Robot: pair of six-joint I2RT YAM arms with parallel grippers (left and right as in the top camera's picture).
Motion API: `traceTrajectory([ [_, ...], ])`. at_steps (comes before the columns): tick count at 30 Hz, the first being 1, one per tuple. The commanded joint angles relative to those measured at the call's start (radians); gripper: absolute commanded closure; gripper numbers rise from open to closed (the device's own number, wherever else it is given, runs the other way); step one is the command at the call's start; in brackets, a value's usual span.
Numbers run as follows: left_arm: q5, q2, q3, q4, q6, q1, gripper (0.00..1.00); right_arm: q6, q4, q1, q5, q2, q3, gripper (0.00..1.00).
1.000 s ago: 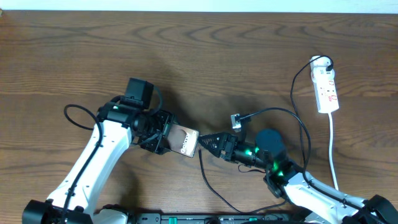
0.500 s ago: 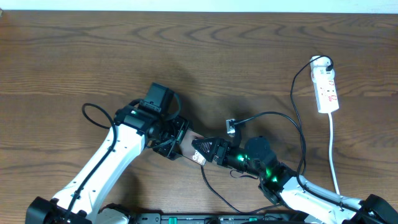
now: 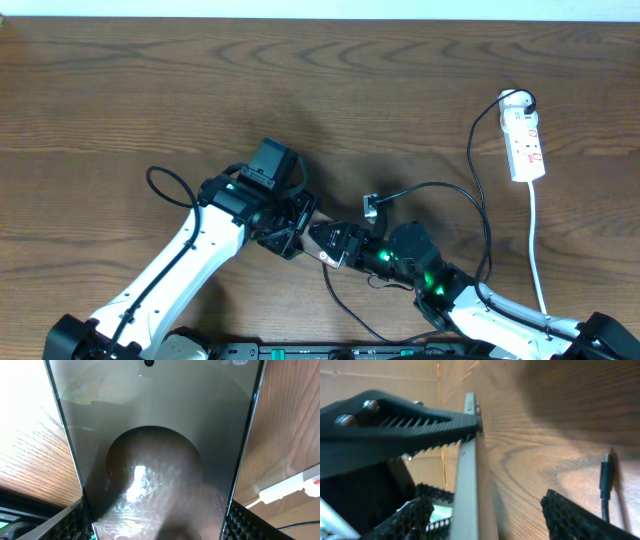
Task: Plug charger to phone and switch on socket
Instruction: 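Grip the phone's bottom end with the right gripper beside the left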
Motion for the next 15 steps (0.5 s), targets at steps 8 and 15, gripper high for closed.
traceTrajectory([
  [8,-0.013,-0.013,0.004,0.007,-0.011,-0.043,0.93,0.006,-0.013,0.01,0.019,0.002,0.018,0.33],
  [15,-0.013,-0.013,0.004,0.028,-0.015,-0.07,0.93,0.006,-0.016,0.025,0.027,0.004,0.017,0.41],
])
